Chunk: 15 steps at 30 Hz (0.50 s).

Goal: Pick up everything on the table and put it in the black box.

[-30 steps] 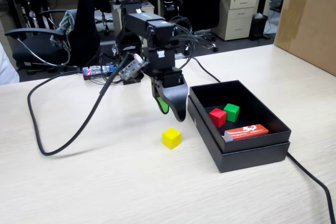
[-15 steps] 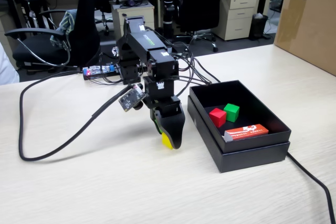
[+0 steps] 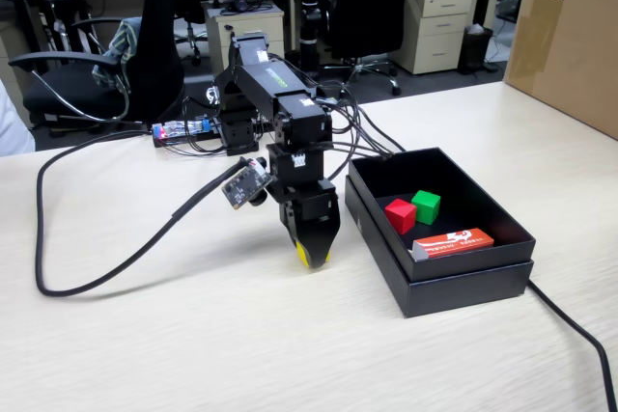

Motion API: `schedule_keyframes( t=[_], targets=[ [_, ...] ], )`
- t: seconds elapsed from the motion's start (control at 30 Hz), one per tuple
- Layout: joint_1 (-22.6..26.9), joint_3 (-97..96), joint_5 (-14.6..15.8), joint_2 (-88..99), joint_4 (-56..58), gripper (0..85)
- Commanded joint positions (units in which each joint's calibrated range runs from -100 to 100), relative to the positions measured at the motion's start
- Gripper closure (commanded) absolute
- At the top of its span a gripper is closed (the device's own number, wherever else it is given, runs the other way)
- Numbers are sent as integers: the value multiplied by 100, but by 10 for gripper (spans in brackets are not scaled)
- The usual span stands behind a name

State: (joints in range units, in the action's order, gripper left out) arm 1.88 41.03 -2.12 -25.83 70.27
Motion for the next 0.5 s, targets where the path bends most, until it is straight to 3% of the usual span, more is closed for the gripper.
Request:
schedule_keyframes(
  t=[0.0,0.27,0.47],
  targets=[
    [98,421,10,1349,1,847],
    [879,1155,151,2875,1,847],
    [1372,1563,337,2026,1,847]
  ],
)
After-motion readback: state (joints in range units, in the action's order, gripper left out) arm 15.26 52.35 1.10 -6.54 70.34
